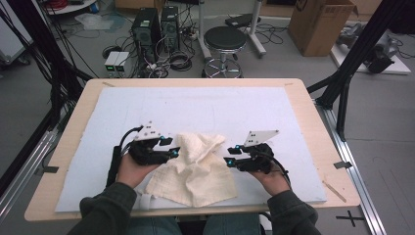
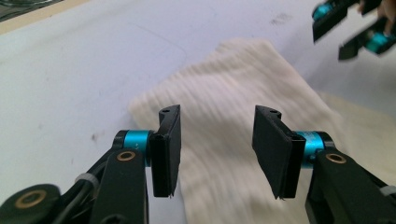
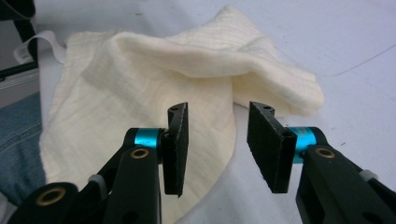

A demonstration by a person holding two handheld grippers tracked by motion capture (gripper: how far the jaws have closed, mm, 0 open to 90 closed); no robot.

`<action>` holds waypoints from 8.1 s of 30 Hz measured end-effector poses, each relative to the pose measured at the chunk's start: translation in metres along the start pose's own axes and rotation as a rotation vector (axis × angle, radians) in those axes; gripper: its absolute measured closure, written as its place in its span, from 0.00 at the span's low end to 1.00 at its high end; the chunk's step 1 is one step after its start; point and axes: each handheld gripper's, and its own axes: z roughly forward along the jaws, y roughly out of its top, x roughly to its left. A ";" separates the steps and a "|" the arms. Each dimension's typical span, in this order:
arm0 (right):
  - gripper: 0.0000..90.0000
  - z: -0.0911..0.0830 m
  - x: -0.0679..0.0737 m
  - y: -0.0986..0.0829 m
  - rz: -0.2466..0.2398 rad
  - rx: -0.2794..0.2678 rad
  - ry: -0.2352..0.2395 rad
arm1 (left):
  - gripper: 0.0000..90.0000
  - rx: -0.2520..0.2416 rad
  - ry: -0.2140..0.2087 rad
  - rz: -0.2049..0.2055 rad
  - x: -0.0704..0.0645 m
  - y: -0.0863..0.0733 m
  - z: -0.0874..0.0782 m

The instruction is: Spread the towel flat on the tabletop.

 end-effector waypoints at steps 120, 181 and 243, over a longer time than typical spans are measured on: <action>0.69 0.028 -0.123 0.057 0.148 0.124 -0.346 | 0.74 0.050 0.280 -0.161 0.084 0.003 0.035; 0.98 0.001 0.012 -0.041 -0.054 0.201 0.068 | 0.98 0.121 -0.054 0.129 -0.014 -0.090 -0.035; 0.38 -0.026 0.007 -0.038 0.072 -0.038 -0.031 | 0.60 -0.052 -0.010 -0.008 -0.008 -0.082 -0.067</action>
